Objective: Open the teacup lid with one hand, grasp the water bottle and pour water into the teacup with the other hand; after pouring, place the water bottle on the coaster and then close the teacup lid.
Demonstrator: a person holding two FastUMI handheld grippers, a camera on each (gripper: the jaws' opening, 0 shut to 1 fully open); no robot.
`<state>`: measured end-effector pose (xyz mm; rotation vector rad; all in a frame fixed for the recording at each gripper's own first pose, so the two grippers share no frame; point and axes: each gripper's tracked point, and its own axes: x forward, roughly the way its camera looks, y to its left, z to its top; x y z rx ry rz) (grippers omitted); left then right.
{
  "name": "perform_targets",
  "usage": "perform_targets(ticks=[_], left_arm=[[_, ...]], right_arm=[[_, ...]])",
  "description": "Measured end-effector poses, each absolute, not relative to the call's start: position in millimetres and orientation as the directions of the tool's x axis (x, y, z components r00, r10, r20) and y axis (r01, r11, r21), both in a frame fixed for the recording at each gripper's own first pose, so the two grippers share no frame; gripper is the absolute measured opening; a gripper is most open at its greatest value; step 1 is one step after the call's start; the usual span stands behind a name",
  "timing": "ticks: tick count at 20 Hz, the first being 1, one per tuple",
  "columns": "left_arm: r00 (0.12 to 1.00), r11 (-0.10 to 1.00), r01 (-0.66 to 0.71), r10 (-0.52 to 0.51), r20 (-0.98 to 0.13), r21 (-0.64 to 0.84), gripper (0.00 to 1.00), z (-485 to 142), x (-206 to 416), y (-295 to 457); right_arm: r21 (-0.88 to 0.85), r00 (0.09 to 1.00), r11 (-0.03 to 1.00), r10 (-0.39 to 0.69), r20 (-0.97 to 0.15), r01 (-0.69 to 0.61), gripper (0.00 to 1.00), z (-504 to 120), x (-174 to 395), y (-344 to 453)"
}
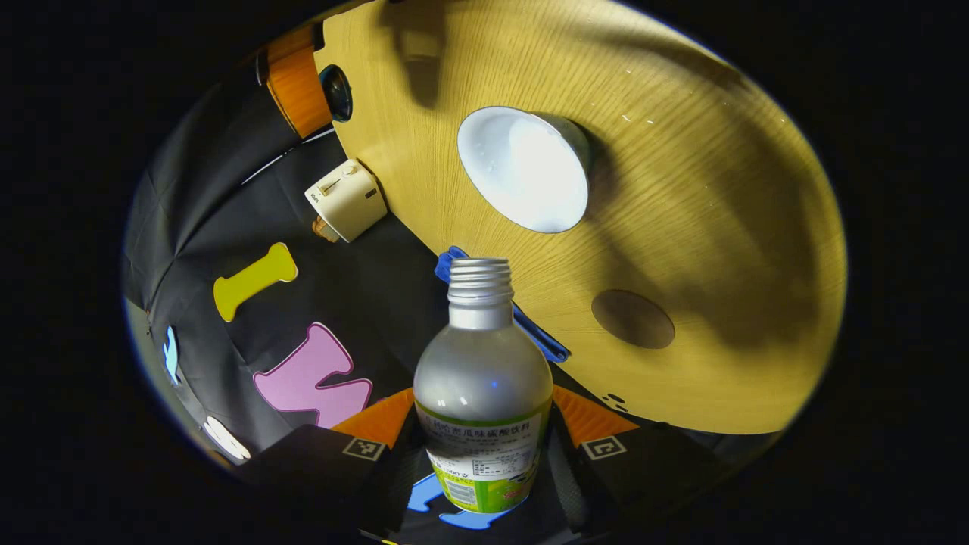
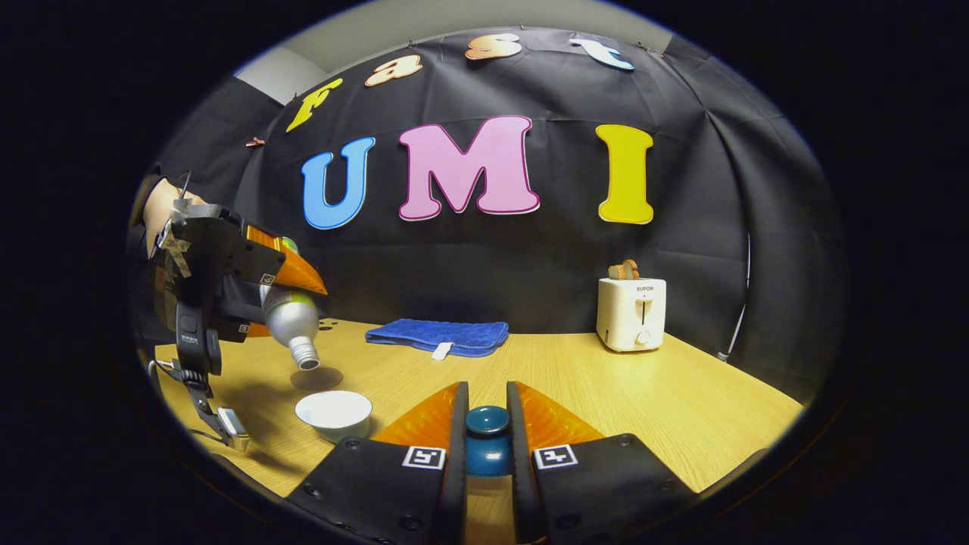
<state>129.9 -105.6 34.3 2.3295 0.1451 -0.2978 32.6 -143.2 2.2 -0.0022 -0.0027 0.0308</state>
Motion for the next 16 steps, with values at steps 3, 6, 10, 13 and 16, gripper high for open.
perform_targets(ticks=[3, 6, 10, 13, 16], left_arm=[[0.968, -0.691, 0.189, 0.010, -0.252, 0.697, 0.78, 35.7, 129.0, -105.5], [0.970, -0.633, 0.186, -0.005, -0.244, 0.751, 0.79, 37.9, 126.3, -103.2], [0.981, -0.428, 0.145, -0.056, -0.186, 0.892, 0.79, 46.4, 117.3, -101.5], [0.986, -0.099, 0.148, -0.064, -0.155, 0.984, 0.78, 52.6, 108.3, -90.7], [0.991, 0.263, 0.122, -0.081, -0.104, 0.957, 0.78, 67.1, 102.7, -81.0]], right_arm=[[-0.002, 1.000, 1.000, 0.031, 0.002, -0.031, 0.28, 2.1, 33.1, -143.4], [-0.002, 1.000, 1.000, 0.031, 0.003, -0.031, 0.28, 1.8, 33.3, -143.4], [-0.002, 1.000, 1.000, 0.031, 0.002, -0.031, 0.23, 1.8, 33.3, -143.1], [-0.002, 1.000, 1.000, 0.031, 0.002, -0.030, 0.28, 2.3, 33.4, -143.1], [-0.002, 1.000, 1.000, 0.031, 0.002, -0.031, 0.28, 2.0, 33.5, -143.0]])
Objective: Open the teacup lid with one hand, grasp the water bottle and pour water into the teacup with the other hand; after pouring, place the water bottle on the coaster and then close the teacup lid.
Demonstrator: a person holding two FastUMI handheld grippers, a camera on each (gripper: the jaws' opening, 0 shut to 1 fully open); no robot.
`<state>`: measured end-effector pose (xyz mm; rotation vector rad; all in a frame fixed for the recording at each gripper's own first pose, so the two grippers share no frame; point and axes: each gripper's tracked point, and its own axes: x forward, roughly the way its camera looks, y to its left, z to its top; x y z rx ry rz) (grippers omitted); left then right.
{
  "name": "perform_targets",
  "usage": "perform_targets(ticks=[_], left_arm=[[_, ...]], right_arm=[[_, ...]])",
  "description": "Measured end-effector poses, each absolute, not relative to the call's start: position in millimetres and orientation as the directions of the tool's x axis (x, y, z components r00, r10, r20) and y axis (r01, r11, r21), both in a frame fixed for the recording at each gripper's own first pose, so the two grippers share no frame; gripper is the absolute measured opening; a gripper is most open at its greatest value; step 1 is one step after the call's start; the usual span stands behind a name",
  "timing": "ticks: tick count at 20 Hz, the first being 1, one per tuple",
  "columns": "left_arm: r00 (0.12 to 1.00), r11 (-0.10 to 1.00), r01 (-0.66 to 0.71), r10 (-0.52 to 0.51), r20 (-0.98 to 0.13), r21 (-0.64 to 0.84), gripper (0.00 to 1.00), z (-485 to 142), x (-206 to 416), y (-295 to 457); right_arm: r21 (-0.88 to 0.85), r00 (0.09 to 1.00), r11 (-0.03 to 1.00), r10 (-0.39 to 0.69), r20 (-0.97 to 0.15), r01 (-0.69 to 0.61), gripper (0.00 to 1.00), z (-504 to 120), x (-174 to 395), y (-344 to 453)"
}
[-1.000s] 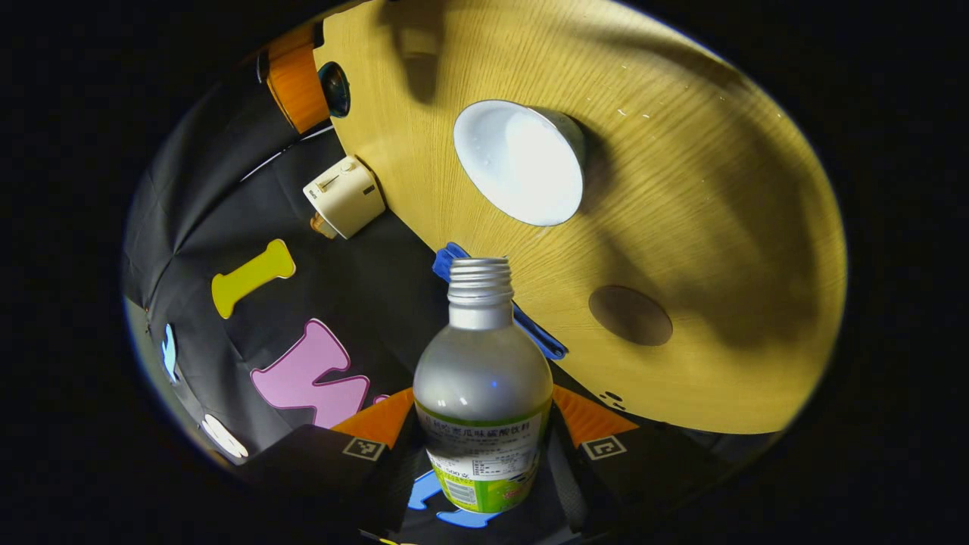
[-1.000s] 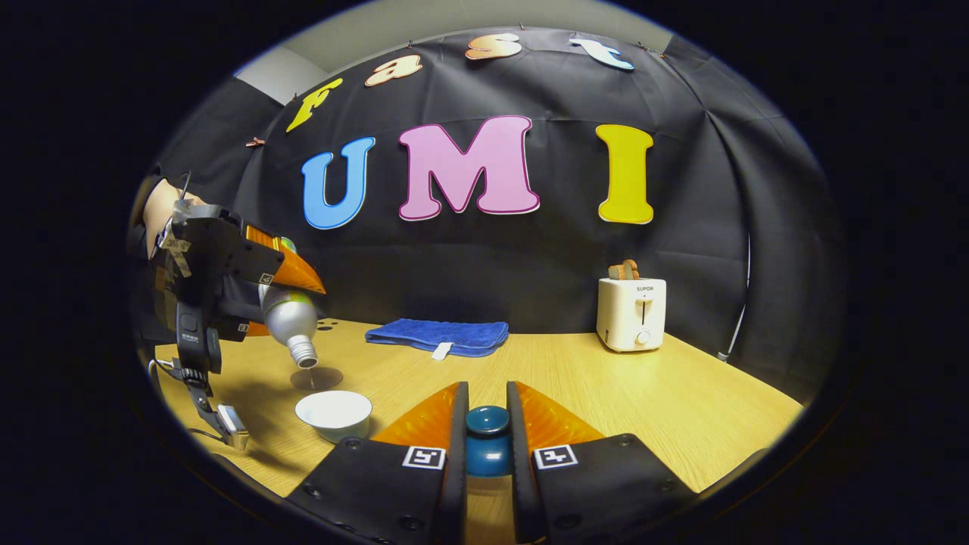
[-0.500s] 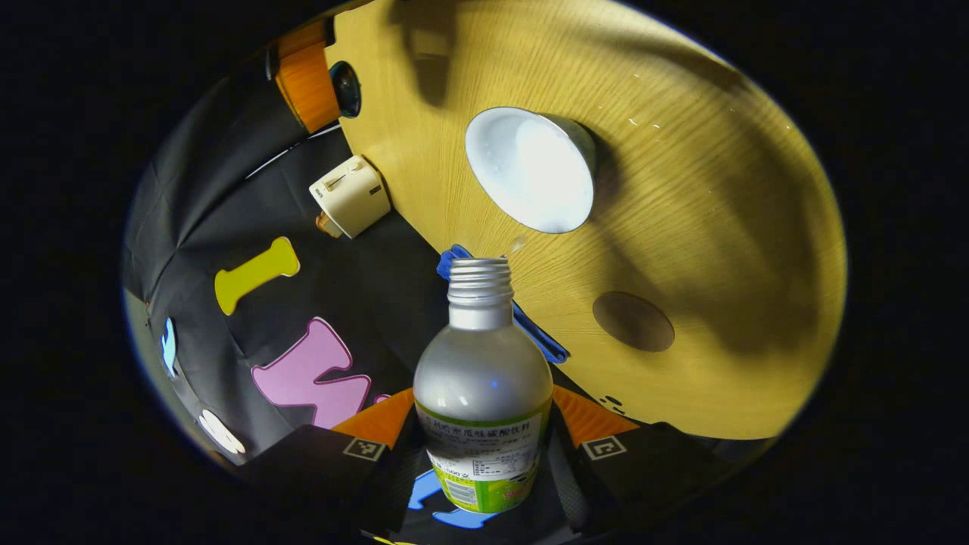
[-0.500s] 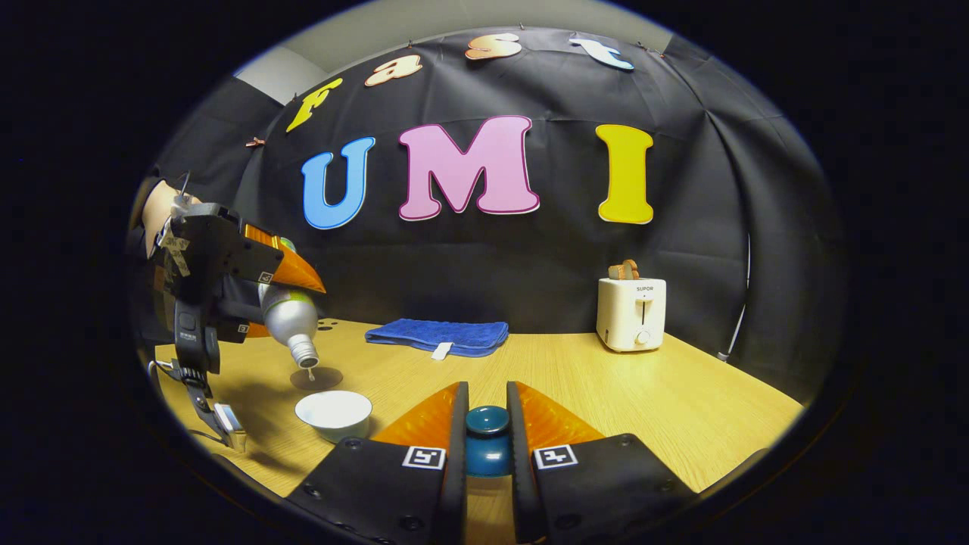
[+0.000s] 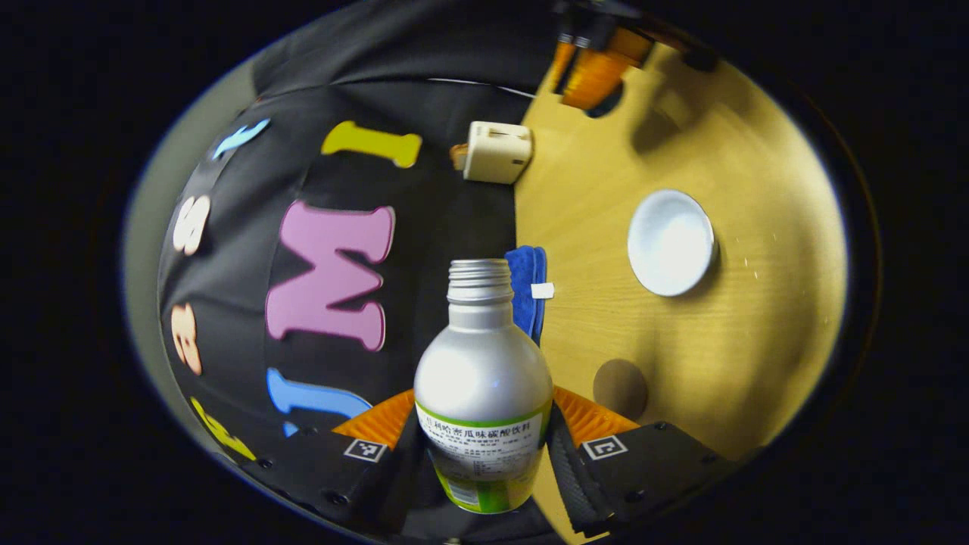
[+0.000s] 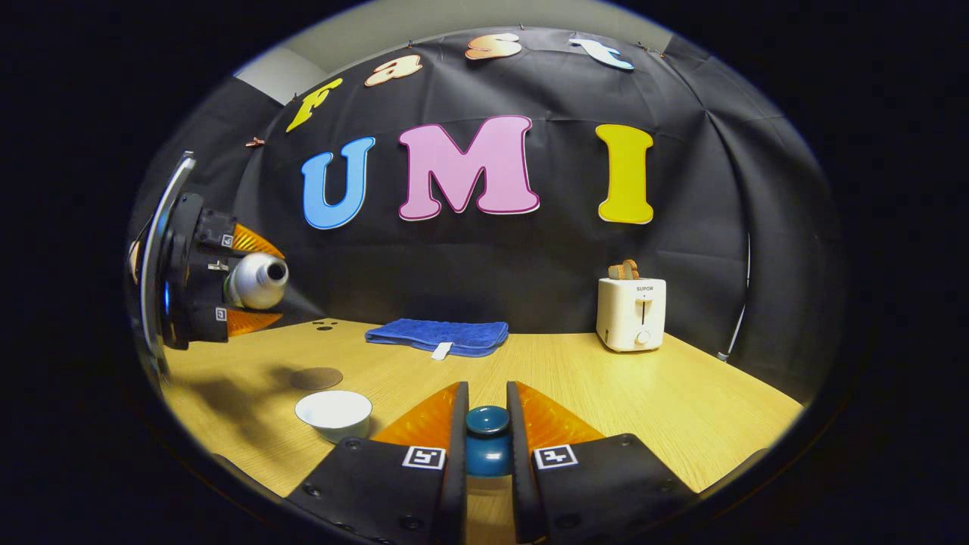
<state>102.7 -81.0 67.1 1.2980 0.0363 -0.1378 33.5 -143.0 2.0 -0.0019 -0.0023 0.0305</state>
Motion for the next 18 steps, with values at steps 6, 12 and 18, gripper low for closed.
perform_targets(ticks=[6, 12, 18], left_arm=[[0.993, 0.854, 0.111, -0.117, -0.020, 0.508, 0.78, 61.7, 137.4, -74.4], [0.975, 0.976, 0.219, -0.219, 0.034, 0.023, 0.78, 34.2, 175.8, -75.8], [0.977, 0.975, 0.212, -0.210, 0.032, -0.064, 0.80, 16.2, 193.8, -68.9]], right_arm=[[-0.003, 1.000, 1.000, -0.002, 0.003, 0.002, 0.28, 2.0, 34.1, -150.0], [-0.004, 0.999, 0.999, -0.045, 0.004, 0.045, 0.28, 2.2, 33.1, -157.3], [-0.005, 0.997, 0.997, -0.073, 0.005, 0.073, 0.28, 2.8, 31.1, -160.7]])
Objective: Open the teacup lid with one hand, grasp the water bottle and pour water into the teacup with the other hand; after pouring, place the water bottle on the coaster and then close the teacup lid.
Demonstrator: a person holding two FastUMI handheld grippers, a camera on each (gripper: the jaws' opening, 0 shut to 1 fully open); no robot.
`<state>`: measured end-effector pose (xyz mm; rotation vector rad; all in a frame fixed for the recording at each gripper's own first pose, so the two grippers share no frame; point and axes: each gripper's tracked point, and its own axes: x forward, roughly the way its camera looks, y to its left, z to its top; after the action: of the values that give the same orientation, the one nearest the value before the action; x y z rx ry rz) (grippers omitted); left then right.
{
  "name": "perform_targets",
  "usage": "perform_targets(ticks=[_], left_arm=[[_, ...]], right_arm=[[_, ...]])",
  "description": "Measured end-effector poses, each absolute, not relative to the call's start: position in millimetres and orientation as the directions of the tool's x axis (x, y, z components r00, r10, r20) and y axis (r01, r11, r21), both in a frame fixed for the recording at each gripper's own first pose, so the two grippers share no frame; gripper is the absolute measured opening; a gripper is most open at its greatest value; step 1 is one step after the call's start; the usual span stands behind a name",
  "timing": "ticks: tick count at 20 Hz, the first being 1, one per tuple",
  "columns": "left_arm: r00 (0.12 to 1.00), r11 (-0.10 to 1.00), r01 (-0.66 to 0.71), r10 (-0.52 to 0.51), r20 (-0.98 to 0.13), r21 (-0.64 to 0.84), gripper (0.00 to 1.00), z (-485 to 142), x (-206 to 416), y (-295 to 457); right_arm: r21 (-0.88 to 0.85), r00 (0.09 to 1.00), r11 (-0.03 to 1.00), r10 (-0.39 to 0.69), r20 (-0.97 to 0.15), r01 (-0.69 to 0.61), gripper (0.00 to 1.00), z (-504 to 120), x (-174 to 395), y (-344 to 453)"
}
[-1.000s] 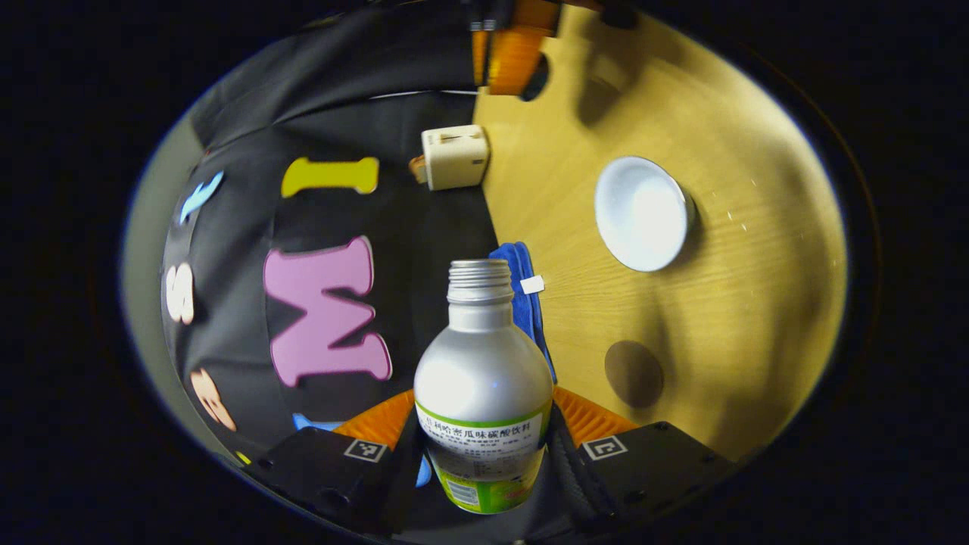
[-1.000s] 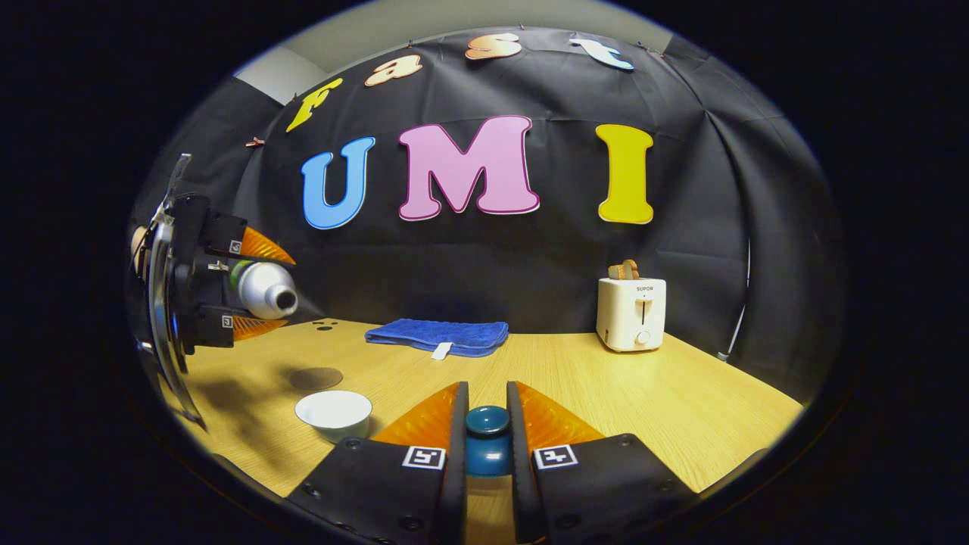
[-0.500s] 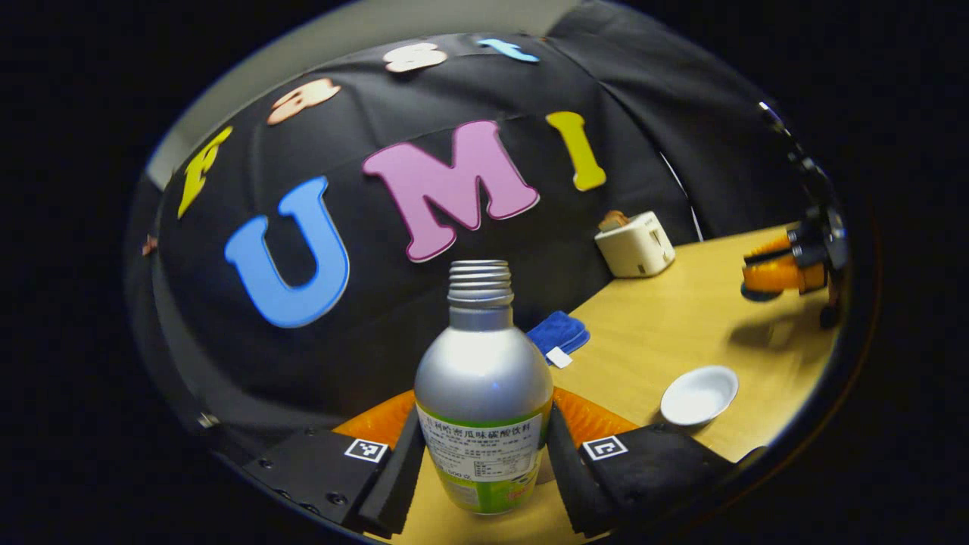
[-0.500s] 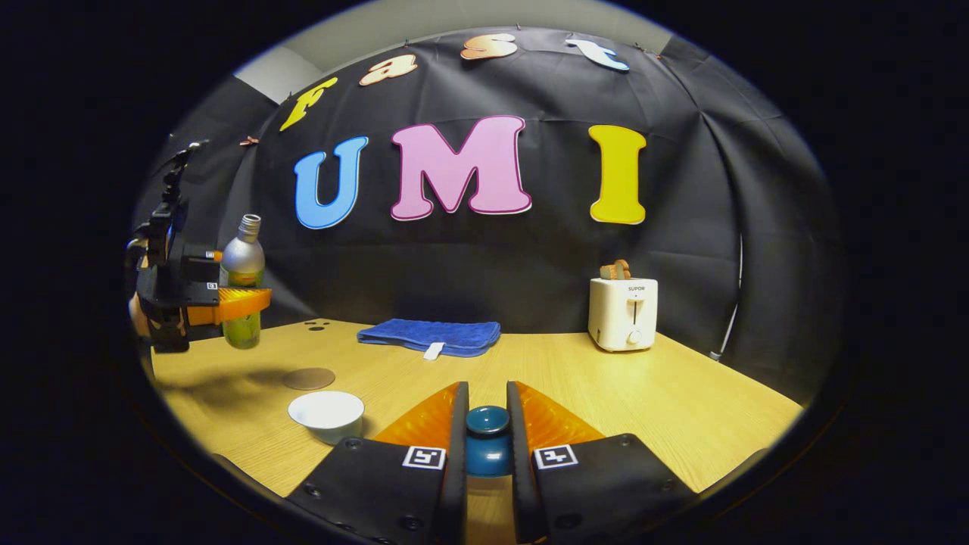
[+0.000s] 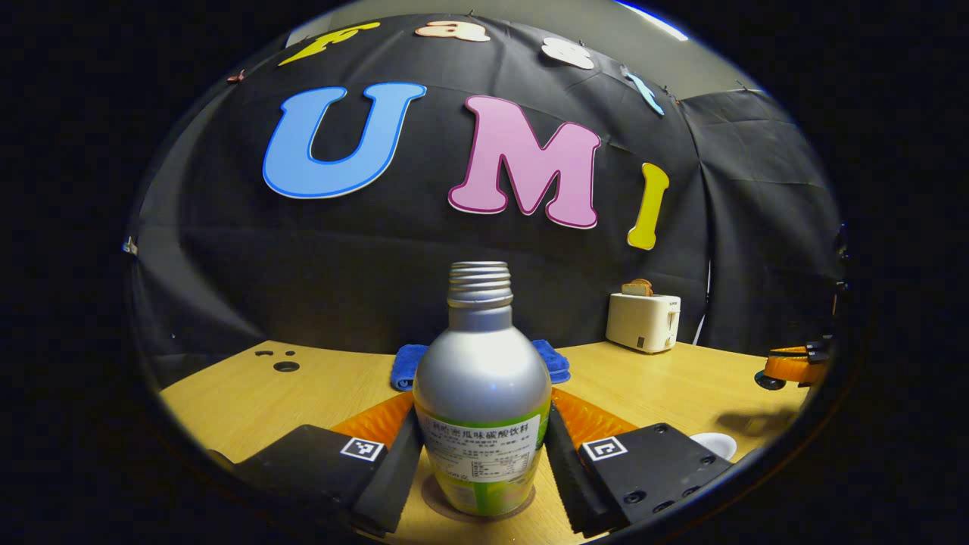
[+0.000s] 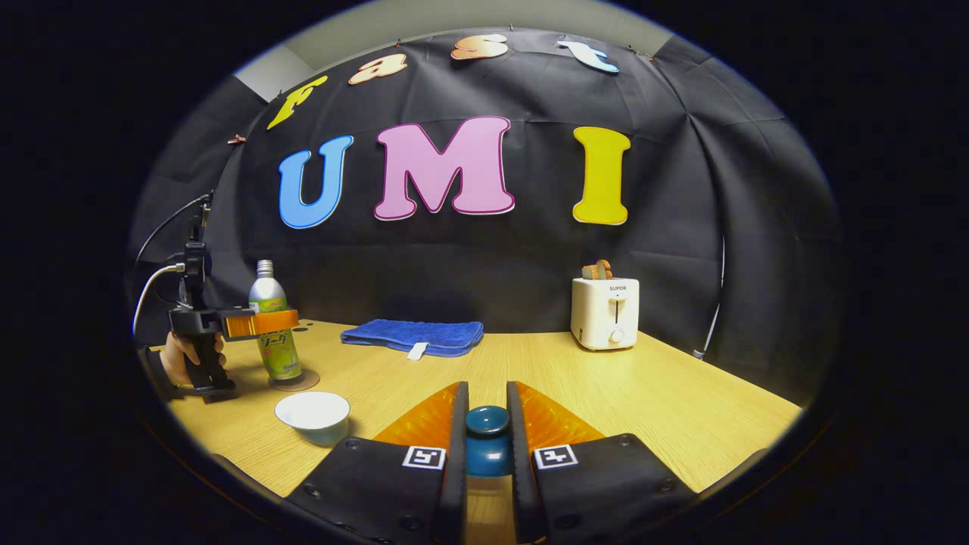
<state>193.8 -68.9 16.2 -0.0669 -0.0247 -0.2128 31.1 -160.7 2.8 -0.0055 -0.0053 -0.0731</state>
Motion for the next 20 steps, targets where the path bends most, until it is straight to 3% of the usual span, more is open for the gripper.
perform_targets(ticks=[8, 11, 16, 20], left_arm=[[0.978, 0.978, 0.207, -0.208, -0.015, -0.023, 0.83, 1.5, 196.6, -68.5], [0.976, 0.975, 0.218, -0.219, -0.007, -0.036, 0.98, 10.7, 184.6, -69.4], [0.974, 0.974, 0.225, -0.225, -0.009, 0.008, 0.98, 19.3, 136.6, -57.2], [0.986, 0.986, 0.167, -0.167, 0.018, -0.003, 0.98, 11.3, 98.9, -40.6]], right_arm=[[-0.005, 0.997, 0.997, -0.073, 0.005, 0.074, 0.28, 2.3, 30.9, -160.6], [-0.005, 0.997, 0.997, -0.073, 0.005, 0.073, 0.28, 2.2, 30.7, -160.5], [-0.005, 0.997, 0.997, -0.073, 0.006, 0.073, 0.28, 2.9, 30.1, -160.2], [-0.005, 0.997, 0.997, -0.073, 0.006, 0.073, 0.28, 2.7, 30.5, -160.0]])
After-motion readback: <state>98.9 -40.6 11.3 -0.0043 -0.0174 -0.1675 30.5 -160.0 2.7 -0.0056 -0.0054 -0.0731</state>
